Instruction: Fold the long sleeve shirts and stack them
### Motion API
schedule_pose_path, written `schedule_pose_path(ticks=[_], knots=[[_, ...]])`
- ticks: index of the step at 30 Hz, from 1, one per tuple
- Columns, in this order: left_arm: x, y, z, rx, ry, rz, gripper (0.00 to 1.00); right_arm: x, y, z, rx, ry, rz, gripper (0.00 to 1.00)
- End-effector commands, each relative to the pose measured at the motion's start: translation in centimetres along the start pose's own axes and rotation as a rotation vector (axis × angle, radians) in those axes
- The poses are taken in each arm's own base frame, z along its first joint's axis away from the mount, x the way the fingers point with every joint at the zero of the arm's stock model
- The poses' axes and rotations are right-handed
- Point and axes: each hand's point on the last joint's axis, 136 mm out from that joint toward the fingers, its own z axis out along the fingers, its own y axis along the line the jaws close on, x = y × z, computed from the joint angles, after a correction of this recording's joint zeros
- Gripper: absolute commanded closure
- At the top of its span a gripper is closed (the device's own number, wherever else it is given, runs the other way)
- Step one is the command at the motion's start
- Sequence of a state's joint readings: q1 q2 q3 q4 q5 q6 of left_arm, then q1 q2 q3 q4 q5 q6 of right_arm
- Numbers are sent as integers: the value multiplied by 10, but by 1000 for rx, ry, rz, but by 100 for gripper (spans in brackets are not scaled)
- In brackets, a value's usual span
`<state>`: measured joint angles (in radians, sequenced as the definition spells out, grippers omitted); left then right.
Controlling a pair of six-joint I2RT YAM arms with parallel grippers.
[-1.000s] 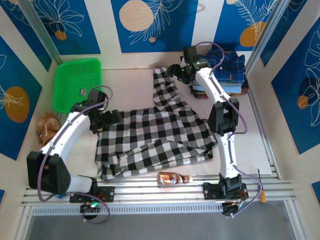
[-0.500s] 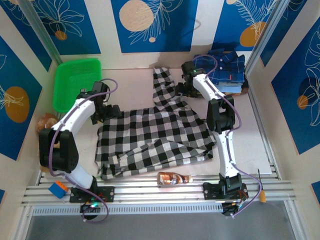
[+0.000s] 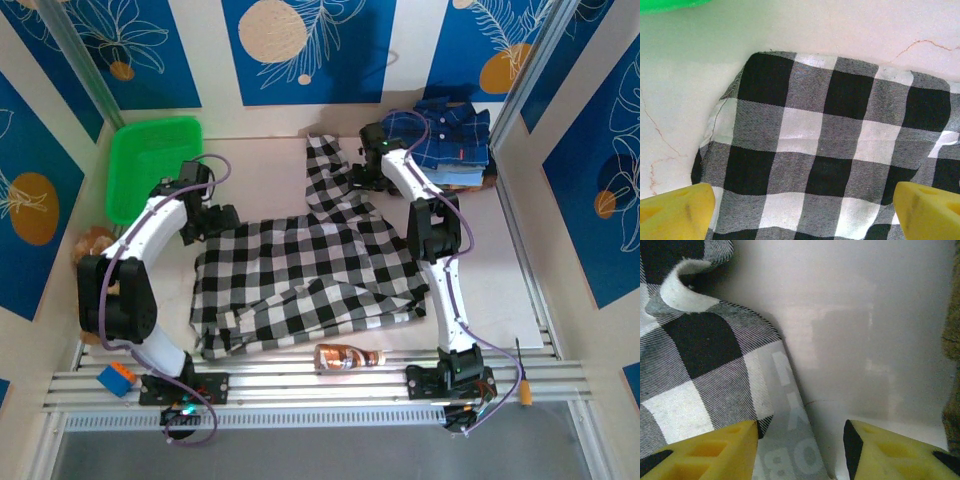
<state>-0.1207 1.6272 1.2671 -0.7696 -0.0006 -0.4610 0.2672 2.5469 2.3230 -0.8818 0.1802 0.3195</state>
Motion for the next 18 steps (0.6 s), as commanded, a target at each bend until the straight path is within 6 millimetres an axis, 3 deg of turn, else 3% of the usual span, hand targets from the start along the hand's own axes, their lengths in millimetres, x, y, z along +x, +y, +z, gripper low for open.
schedule_pose_path(ticks=[1, 10, 18], knots=[[-7, 2, -3, 17, -5, -4, 8, 2, 10, 9, -38, 14, -7, 53], [-8, 5, -4, 22, -2, -16, 8, 10, 13, 22, -28, 42, -11, 55], [-9, 7, -6, 28, -4, -19, 8, 14, 23, 23, -44, 52, -33, 69]])
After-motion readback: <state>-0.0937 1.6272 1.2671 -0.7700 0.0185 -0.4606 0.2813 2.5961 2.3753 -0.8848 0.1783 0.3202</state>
